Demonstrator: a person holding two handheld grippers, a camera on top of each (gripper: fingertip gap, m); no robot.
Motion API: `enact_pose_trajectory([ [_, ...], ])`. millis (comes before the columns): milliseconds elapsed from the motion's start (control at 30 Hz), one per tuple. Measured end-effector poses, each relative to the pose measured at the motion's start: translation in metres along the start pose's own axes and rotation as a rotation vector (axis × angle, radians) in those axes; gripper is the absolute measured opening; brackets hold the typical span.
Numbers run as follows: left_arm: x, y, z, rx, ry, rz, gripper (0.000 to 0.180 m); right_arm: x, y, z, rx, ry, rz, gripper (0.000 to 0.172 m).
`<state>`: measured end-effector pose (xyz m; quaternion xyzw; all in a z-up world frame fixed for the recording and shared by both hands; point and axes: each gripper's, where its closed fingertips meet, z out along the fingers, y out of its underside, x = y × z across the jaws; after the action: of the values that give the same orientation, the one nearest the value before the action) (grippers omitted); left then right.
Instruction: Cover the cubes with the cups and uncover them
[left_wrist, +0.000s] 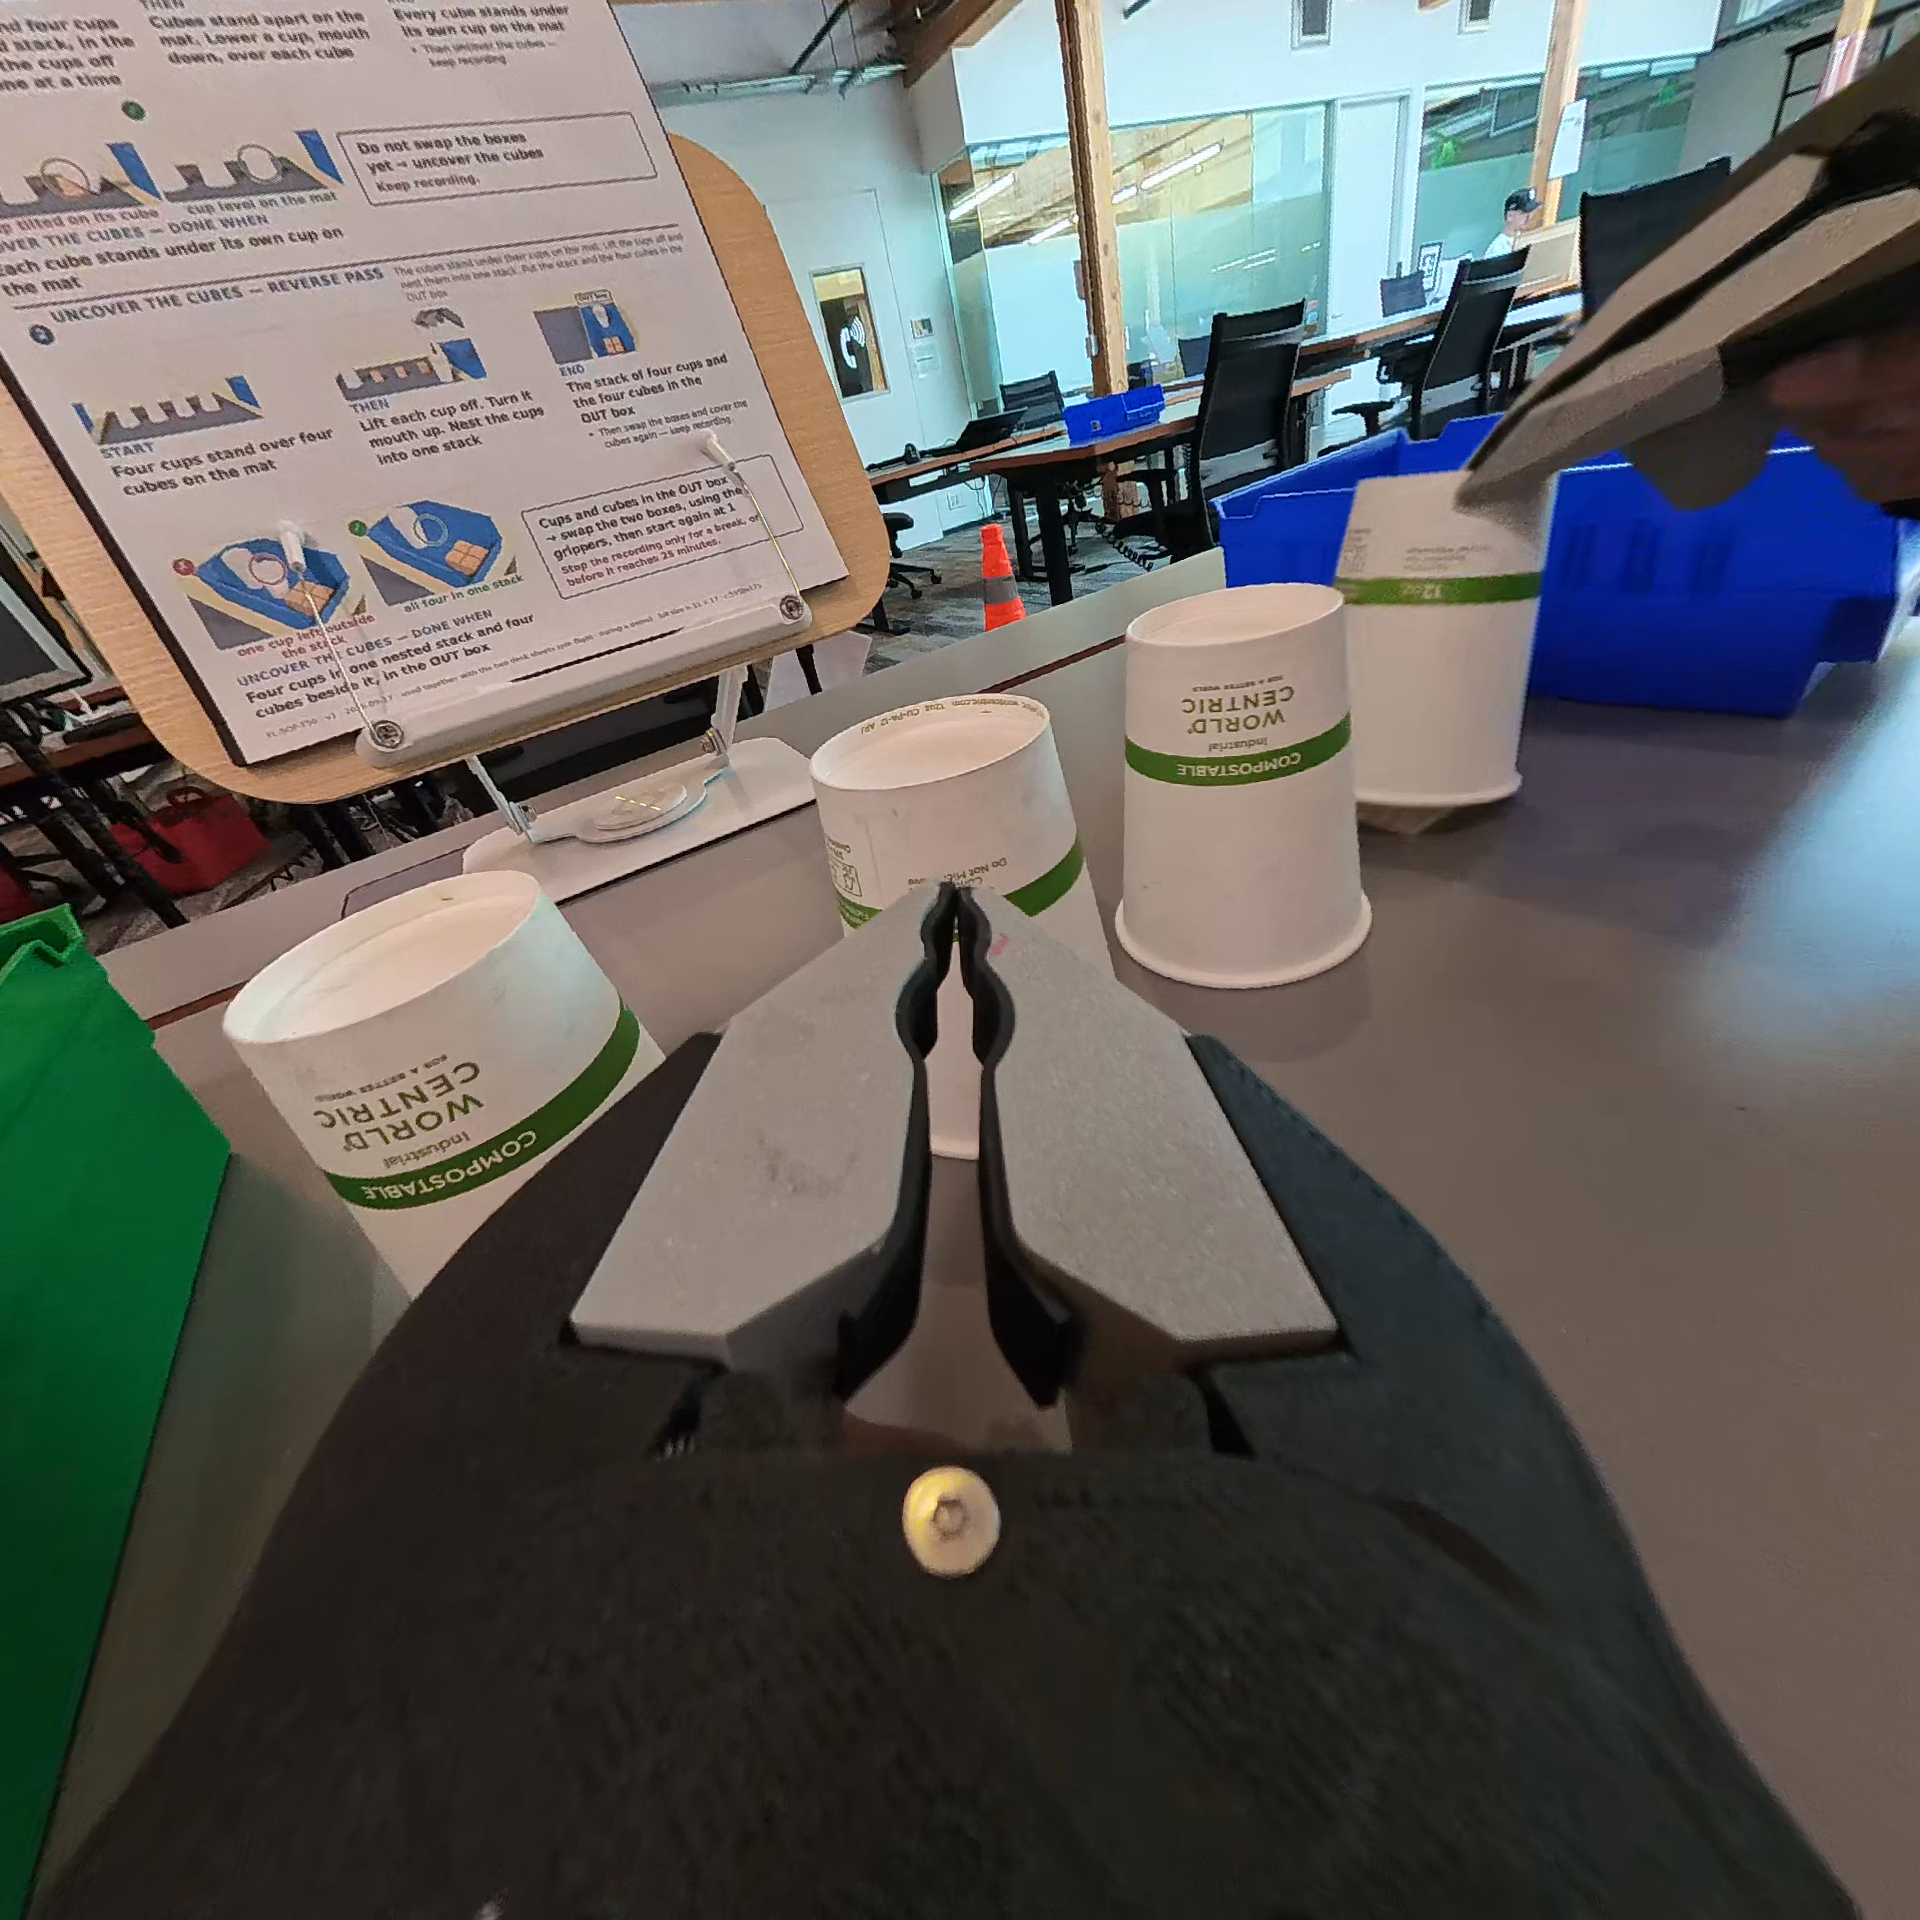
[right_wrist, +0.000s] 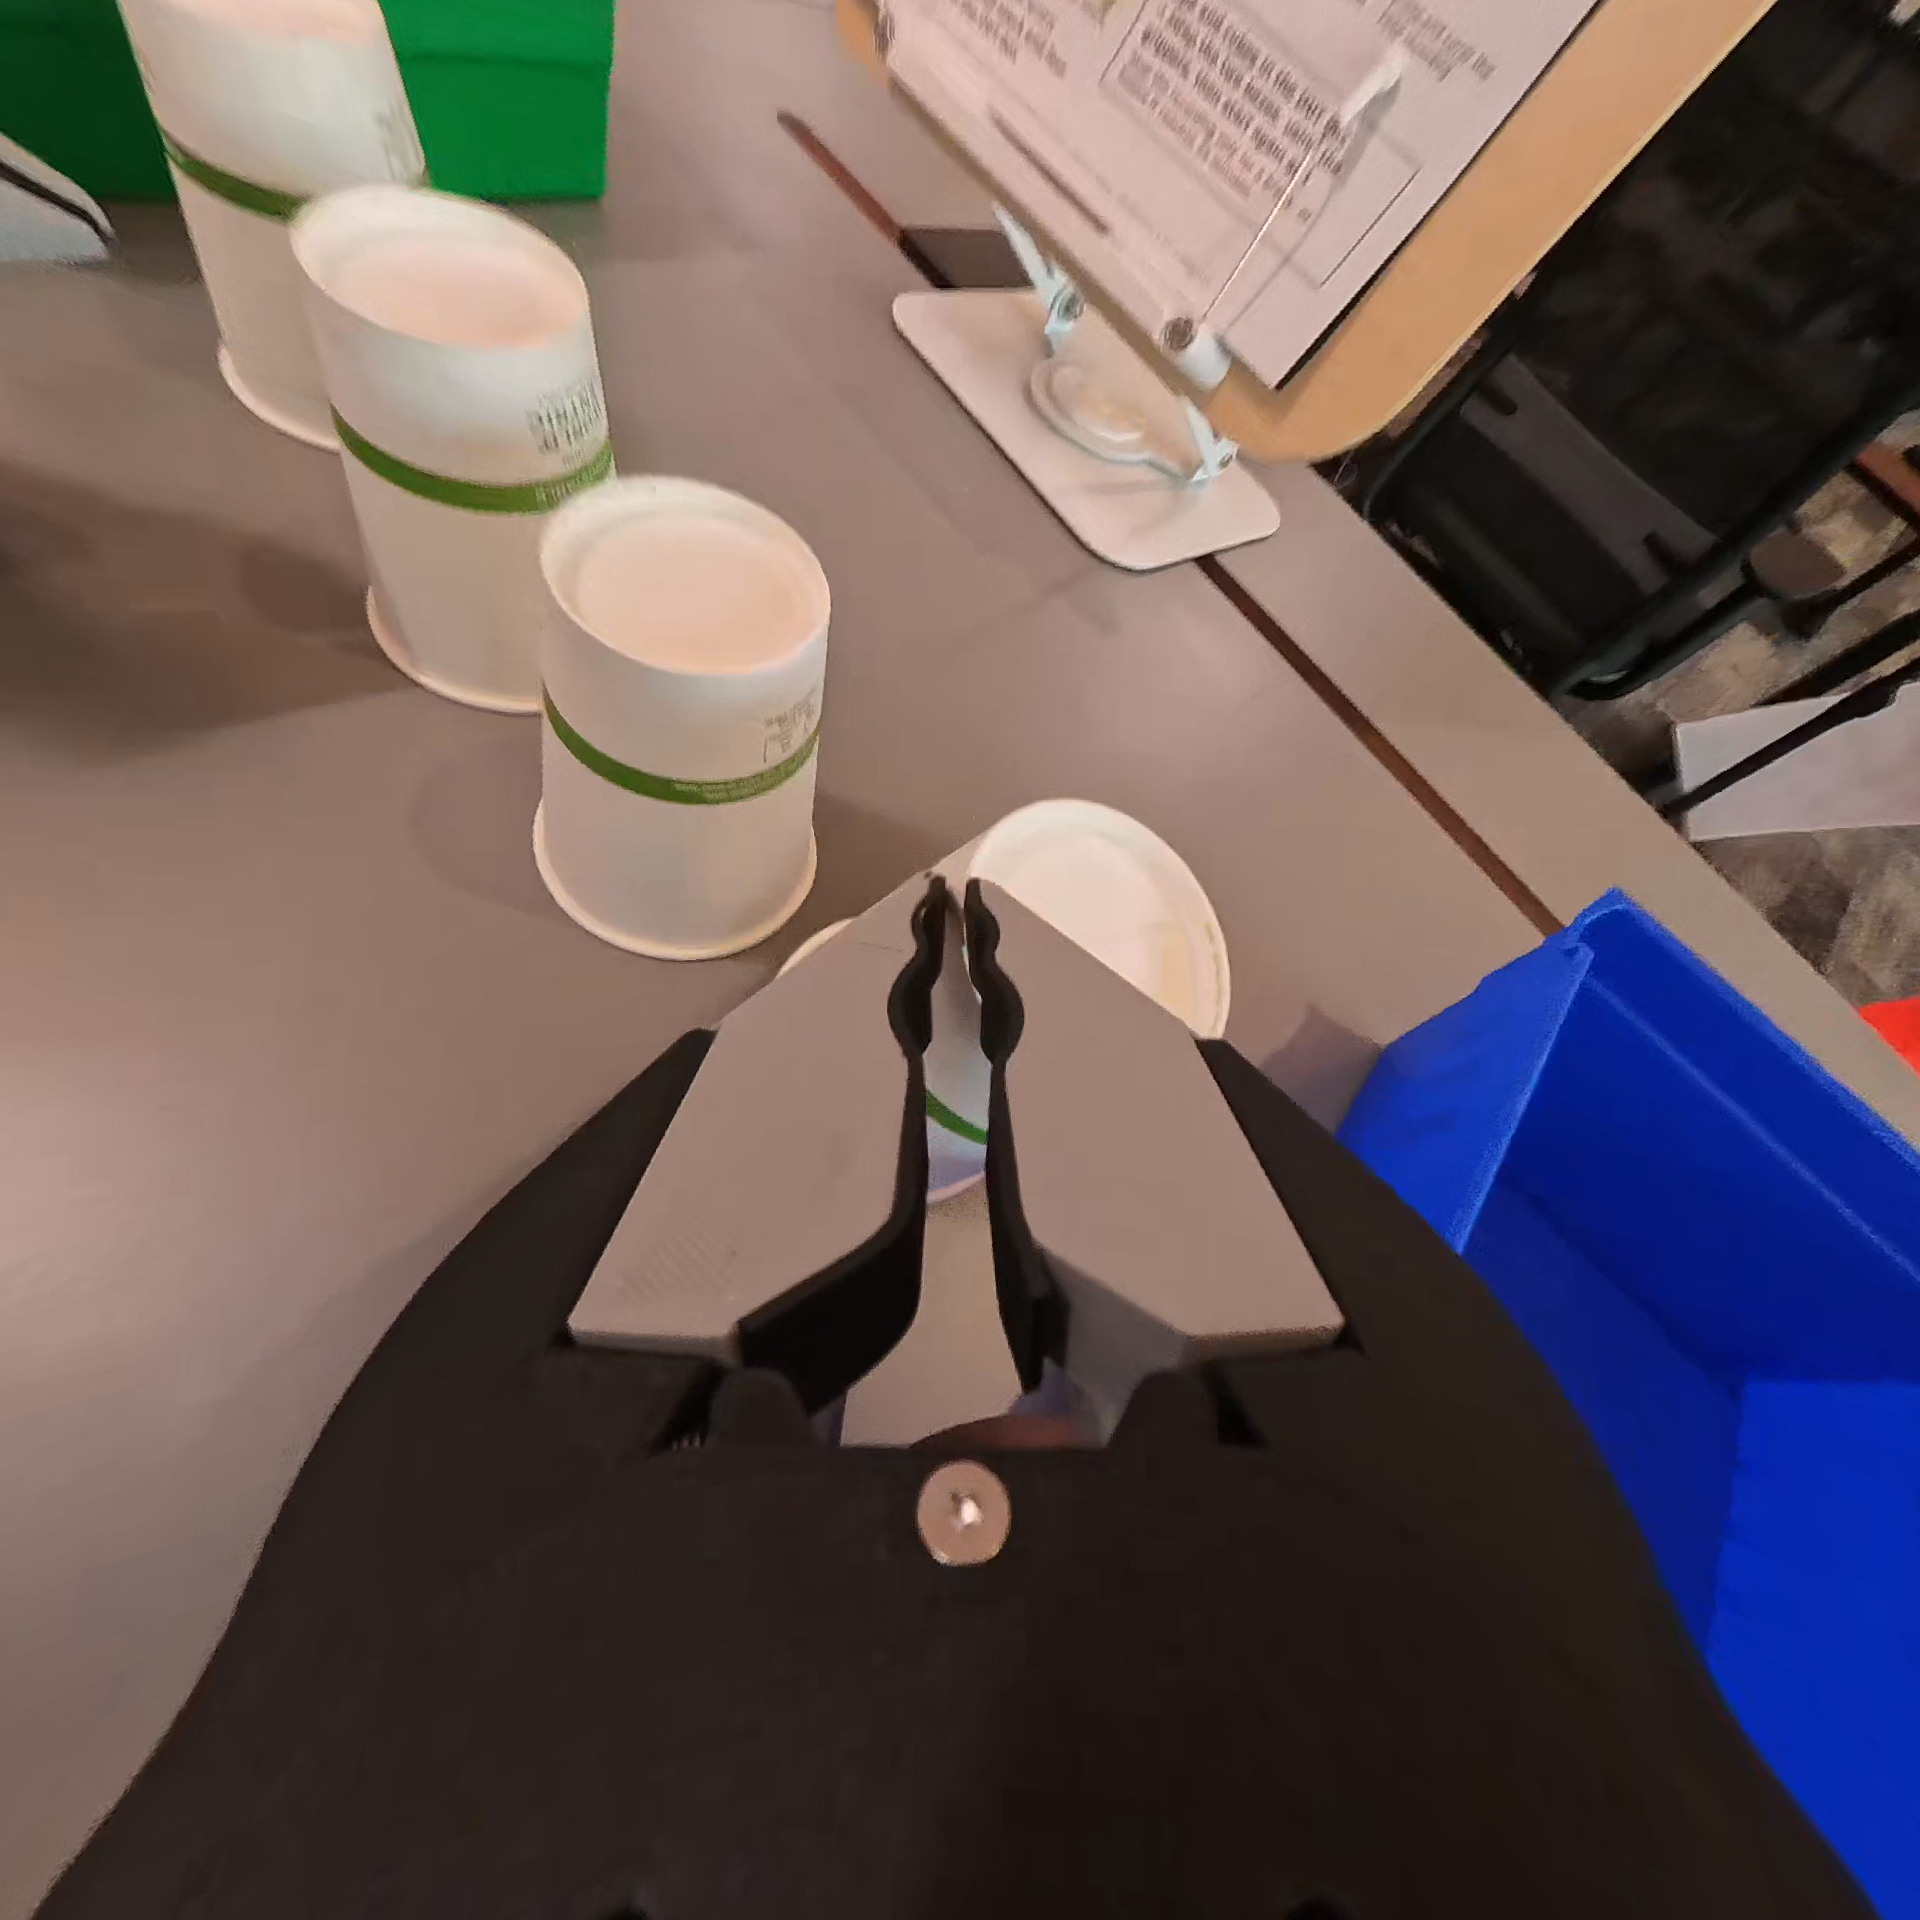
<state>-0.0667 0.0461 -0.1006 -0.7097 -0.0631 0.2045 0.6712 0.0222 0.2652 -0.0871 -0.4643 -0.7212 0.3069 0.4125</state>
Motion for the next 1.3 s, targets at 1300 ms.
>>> enact_pose_trajectory([
  [1300, 0.122, -0.05, -0.018, -0.369, 0.654, 0.184, 0.001, -0.132, -0.001, -0.058, 0.373, -0.311, -0.002, 0.02],
])
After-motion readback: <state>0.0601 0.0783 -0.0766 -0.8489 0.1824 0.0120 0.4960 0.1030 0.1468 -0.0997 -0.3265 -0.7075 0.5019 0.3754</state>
